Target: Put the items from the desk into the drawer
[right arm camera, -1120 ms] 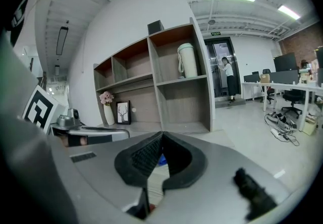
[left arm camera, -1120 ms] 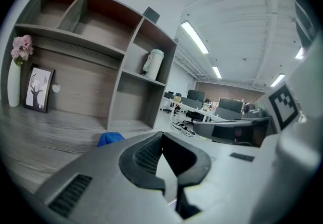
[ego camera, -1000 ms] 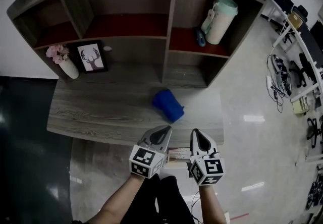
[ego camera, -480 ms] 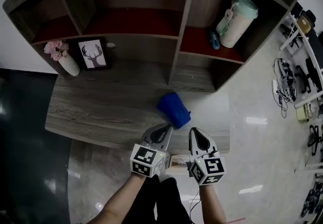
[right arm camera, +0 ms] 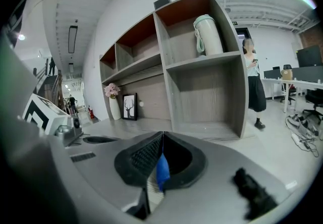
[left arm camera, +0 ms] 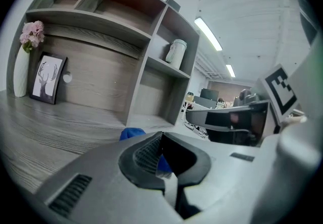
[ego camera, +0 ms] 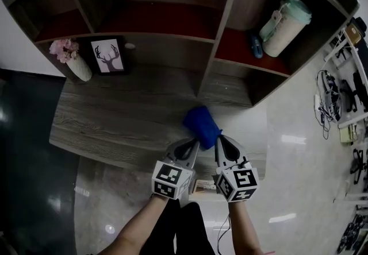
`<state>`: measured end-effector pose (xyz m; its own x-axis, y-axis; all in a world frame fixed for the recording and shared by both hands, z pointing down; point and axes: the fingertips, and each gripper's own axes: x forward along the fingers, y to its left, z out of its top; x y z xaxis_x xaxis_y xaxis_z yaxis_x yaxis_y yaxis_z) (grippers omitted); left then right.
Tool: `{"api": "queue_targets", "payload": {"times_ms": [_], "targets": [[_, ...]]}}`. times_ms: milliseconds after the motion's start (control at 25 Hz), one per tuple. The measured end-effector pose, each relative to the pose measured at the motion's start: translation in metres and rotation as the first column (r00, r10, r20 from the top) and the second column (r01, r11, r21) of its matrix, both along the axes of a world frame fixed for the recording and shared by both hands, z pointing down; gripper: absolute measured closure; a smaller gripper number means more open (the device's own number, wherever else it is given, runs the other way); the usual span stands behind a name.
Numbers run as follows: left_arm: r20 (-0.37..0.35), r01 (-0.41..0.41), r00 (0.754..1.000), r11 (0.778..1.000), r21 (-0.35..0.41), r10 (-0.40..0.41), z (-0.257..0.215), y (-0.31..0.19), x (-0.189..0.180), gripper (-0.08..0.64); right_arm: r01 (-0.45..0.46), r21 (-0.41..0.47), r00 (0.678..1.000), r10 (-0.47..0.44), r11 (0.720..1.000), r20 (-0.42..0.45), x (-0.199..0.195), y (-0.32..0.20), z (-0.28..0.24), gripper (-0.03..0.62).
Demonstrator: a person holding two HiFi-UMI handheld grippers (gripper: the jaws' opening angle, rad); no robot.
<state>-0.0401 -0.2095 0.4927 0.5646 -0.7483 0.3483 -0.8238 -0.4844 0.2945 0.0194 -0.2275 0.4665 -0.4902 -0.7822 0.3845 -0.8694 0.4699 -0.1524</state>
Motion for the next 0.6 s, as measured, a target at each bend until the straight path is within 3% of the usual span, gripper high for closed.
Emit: {"api": "queue_targets", "payload": {"times_ms": [440, 480, 520, 600], "targets": [[-0.005, 0.043, 0.999, 0.999, -0.015, -0.043, 0.014, -0.021, -0.011, 0.549, 0.065, -0.118, 0.997, -0.07, 0.991, -0.045, -0.017, -0.028, 0.04, 0.577], [-0.005, 0.046, 0.999, 0.999, -0.015, -0.046, 0.015, -0.022, -0.012, 0.549, 0.073, -0.133, 0.995, -0.08, 0.988, -0.054, -0.018, -0.03, 0.044, 0.562], [-0.004, 0.049, 0.999, 0.999, -0.015, -0.049, 0.015, -0.023, -0.013, 0.549, 0.08, -0.149, 0.994, -0.09, 0.986, -0.061, -0.02, -0.031, 0.048, 0.483], [-0.002, 0.056, 0.998, 0.998, -0.018, -0.056, 0.018, -0.025, -0.015, 0.549, 0.087, -0.178, 0.992, -0.101, 0.98, -0.07, -0.022, -0.033, 0.056, 0.455]]}}
